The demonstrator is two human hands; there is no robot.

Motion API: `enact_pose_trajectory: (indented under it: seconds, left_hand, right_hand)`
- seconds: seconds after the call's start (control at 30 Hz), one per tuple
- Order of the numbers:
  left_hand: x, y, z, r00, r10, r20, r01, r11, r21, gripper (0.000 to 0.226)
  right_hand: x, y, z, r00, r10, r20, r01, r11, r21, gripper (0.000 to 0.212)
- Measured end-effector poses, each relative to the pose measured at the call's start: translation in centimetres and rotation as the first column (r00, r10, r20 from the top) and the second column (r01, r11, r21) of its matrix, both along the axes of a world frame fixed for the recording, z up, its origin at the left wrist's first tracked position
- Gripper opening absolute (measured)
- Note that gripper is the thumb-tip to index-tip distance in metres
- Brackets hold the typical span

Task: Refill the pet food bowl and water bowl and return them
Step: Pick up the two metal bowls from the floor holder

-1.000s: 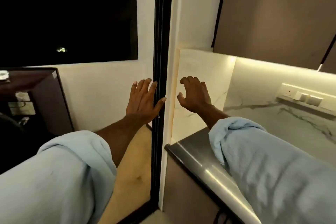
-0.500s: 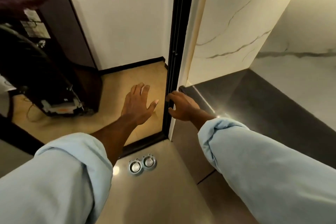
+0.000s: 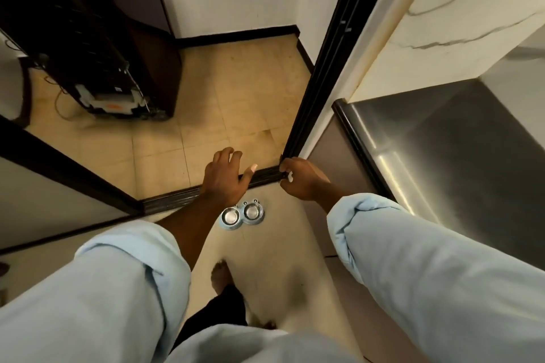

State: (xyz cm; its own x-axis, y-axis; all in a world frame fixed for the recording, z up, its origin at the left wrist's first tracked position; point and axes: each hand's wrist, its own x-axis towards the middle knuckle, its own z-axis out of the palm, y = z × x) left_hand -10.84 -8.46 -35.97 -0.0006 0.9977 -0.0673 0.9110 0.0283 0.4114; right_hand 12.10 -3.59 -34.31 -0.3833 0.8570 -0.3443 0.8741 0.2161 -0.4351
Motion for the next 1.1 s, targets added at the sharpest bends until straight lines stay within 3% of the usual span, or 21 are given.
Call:
enact_pose_trajectory:
  seconds: [0.33, 0.53, 0.7, 0.93, 1.1]
  left_hand:
    - [-2.7, 3.1, -10.2, 0.99, 0.089, 0.105, -0.073, 0.986, -0.153, 0.071]
    - [-3.8, 0.2, -18.9, 0.977, 0.21, 0.042, -0.184, 0.924, -0.335, 0.051]
    - [-2.4, -2.3, -25.8, 0.954, 0.298, 0.038, -0.244, 0.842, -0.48, 0.057]
    - [1.5, -0.9, -36.3, 0.934, 0.346, 0.084, -0.235, 0.776, -0.586, 0.065]
    - [1.0, 0.9, -46.1, 0.923, 0.374, 0.086, -0.258, 0.771, -0.582, 0.063]
  right_hand:
    - [-5.5, 4.2, -10.8, 0.971, -0.229, -0.071, 0.212, 0.957, -0.198, 0.029]
    - [-5.4, 3.8, -20.4, 0.981, -0.186, -0.051, 0.157, 0.926, -0.343, 0.016]
    - [-3.8, 3.0, -28.3, 0.972, -0.229, -0.049, 0.188, 0.886, -0.424, 0.015]
    - [-2.9, 4.2, -41.7, 0.96, -0.269, 0.071, 0.268, 0.822, -0.503, 0.021]
    - [-4.2, 6.4, -52.1, 0.956, -0.284, 0.069, 0.284, 0.849, -0.445, 0.019]
